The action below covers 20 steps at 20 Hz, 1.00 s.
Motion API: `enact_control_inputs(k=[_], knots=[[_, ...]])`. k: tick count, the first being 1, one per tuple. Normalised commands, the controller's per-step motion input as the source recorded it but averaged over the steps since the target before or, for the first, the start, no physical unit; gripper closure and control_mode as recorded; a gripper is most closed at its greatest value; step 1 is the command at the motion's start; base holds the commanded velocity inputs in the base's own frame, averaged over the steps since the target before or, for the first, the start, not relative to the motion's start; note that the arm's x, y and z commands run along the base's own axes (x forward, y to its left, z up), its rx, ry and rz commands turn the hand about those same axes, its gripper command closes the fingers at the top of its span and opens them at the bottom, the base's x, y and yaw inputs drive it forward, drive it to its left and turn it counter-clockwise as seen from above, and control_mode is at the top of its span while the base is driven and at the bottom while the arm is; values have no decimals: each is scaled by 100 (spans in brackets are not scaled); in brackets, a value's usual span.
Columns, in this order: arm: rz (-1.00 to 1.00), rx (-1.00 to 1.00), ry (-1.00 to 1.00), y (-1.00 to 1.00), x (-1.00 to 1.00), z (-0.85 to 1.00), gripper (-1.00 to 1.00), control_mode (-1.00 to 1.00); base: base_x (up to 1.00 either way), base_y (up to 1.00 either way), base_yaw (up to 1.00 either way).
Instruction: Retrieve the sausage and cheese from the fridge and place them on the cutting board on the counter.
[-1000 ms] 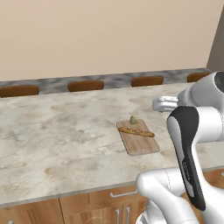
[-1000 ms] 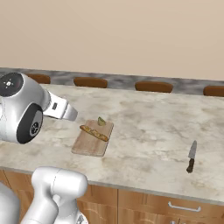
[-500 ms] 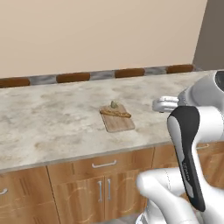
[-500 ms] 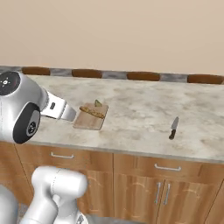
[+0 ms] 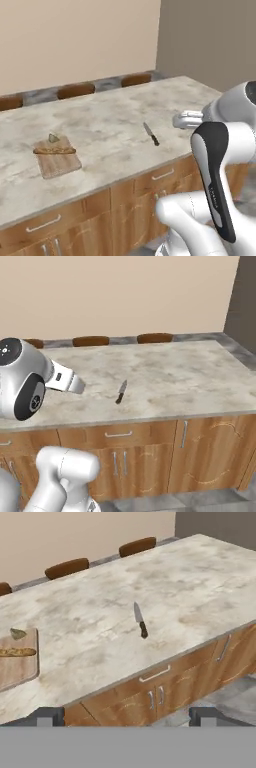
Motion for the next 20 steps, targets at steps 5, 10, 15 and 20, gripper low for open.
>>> enact_control_inputs(k=[5,10,15,20], knots=[[0,0,0,0,0,0,-100,100,0,-75,-77],[0,0,0,0,0,0,-100,100,4,-100,-64],[0,0,0,0,0,0,-100,100,42,-100,-52],[0,0,0,0,0,0,-100,100,74,-97,-46]])
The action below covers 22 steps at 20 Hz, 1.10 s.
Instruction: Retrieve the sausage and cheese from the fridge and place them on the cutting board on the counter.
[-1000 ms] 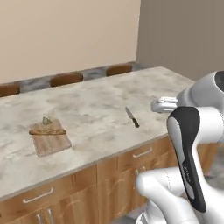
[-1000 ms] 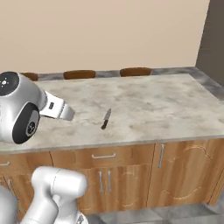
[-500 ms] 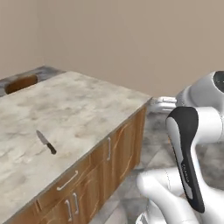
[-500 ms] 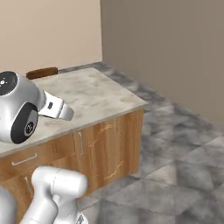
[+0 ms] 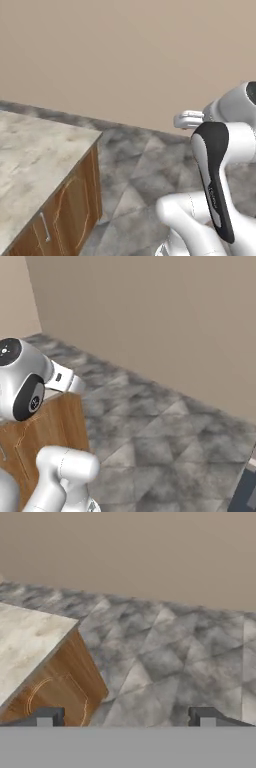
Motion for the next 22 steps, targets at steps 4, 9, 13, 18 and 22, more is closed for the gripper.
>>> enact_control_inputs(k=[4,9,13,18,22], knots=[[0,0,0,0,0,0,-100,100,100,-60,-39],[0,0,0,0,0,0,-100,100,98,-20,-52],[0,0,0,0,0,0,-100,100,82,10,-65],[0,0,0,0,0,0,-100,100,99,22,-53],[0,0,0,0,0,0,-100,100,100,35,-43]])
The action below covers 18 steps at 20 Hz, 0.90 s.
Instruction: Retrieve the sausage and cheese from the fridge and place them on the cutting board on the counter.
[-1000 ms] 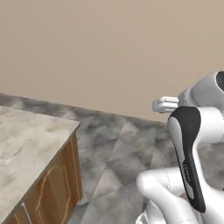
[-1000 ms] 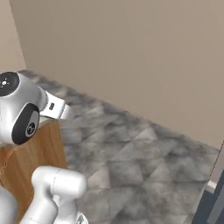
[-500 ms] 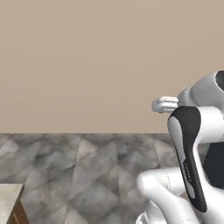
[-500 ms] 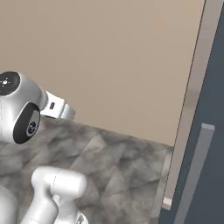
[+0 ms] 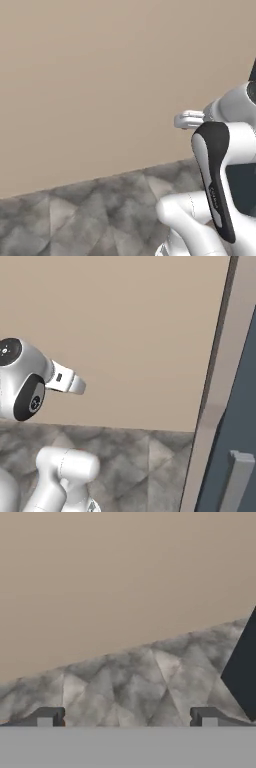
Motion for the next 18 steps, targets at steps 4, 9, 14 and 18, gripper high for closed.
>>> enact_control_inputs(k=[4,9,14,18], knots=[[0,0,0,0,0,0,-100,100,93,42,-50],[0,0,0,0,0,0,-100,100,21,19,-87],[0,0,0,0,0,0,-100,100,20,30,-89],[0,0,0,0,0,0,-100,100,65,42,-67]])
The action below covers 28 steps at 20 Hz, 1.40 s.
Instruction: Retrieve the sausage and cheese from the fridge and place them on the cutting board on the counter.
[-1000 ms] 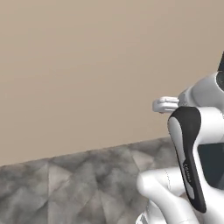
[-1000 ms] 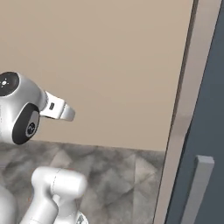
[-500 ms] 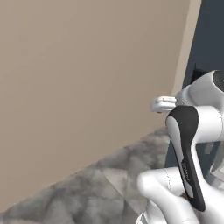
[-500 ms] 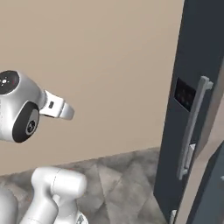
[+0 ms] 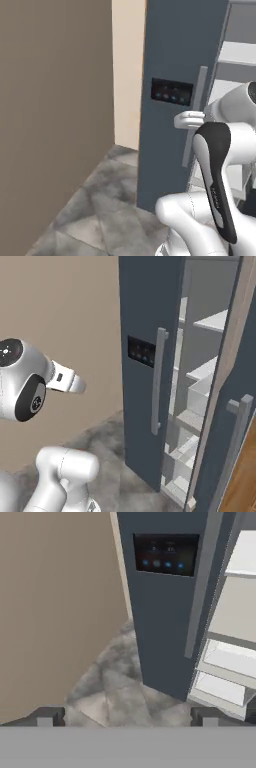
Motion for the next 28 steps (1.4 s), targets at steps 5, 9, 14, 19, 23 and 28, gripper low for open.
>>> enact_control_inputs(k=[5,9,14,19,23,28], knots=[[0,0,0,0,0,0,-100,100,20,55,-55],[0,0,0,0,0,0,-100,100,11,51,-54],[0,0,0,0,0,0,-100,100,24,43,-54],[0,0,0,0,0,0,-100,100,12,34,-57],[0,0,0,0,0,0,-100,100,11,31,-53],[0,0,0,0,0,0,-100,100,22,18,-26]])
